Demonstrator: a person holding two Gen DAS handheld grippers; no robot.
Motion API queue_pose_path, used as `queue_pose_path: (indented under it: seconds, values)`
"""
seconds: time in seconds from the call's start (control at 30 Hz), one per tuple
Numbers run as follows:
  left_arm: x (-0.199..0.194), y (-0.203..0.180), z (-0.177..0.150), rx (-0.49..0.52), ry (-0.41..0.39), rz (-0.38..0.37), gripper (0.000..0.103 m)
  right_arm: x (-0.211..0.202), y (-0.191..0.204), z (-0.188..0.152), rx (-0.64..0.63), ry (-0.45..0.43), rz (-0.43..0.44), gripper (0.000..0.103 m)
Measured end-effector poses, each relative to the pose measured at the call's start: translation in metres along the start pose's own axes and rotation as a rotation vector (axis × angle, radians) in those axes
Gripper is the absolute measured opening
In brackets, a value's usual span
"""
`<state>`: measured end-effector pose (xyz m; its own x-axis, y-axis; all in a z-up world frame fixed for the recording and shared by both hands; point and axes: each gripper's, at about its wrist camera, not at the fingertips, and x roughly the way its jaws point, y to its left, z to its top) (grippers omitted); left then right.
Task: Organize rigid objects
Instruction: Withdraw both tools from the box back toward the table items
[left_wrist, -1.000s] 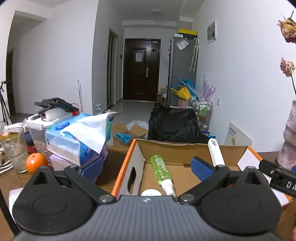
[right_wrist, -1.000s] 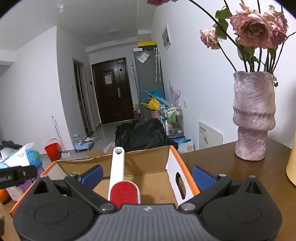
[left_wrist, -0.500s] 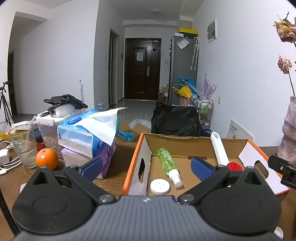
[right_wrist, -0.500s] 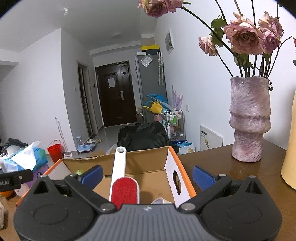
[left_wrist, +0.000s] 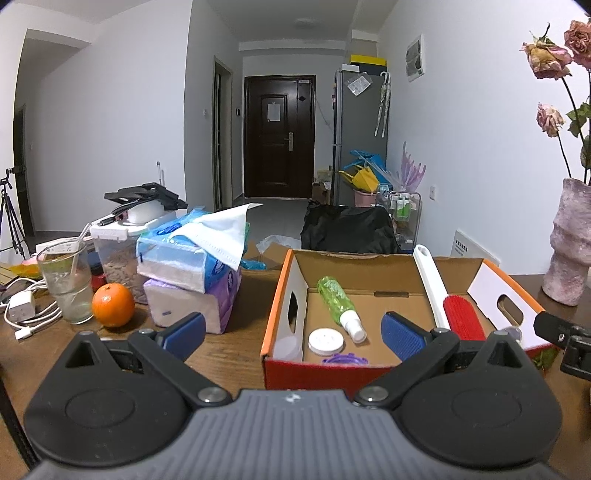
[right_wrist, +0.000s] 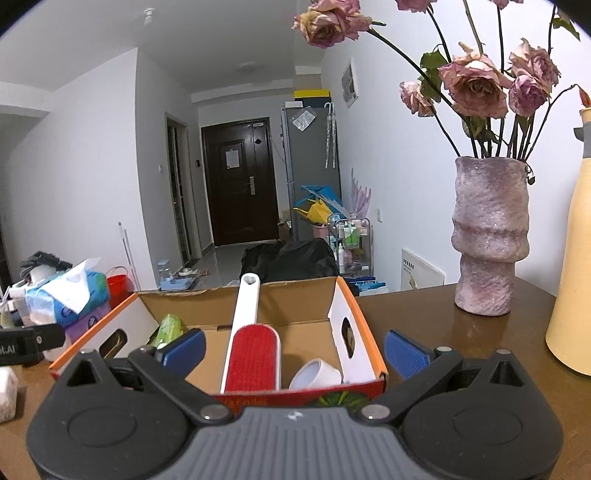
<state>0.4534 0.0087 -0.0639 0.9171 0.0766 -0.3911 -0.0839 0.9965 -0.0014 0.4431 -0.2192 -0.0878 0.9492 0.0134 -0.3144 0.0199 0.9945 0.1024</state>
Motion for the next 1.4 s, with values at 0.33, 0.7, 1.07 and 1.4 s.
queue_pose_path:
  seconds: [0.33,0.7,1.07,1.4]
  values:
    - [-0.027,0.012,-0.015,-0.006,0.021,0.001,0.103,-0.031,0.003,-0.017,-0.027,0.024,0.007,0.103]
    - [-0.059,0.026,-0.031,-0.011,0.035,0.004,0.103,-0.063,0.005,-0.033,-0.042,0.048,0.005,0.103]
    - [-0.091,0.033,-0.044,-0.019,0.038,0.003,0.103,-0.093,0.014,-0.048,-0.075,0.063,0.006,0.103]
    - [-0.109,0.051,-0.057,-0.043,0.051,0.013,0.103,-0.110,0.026,-0.062,-0.097,0.097,0.006,0.103]
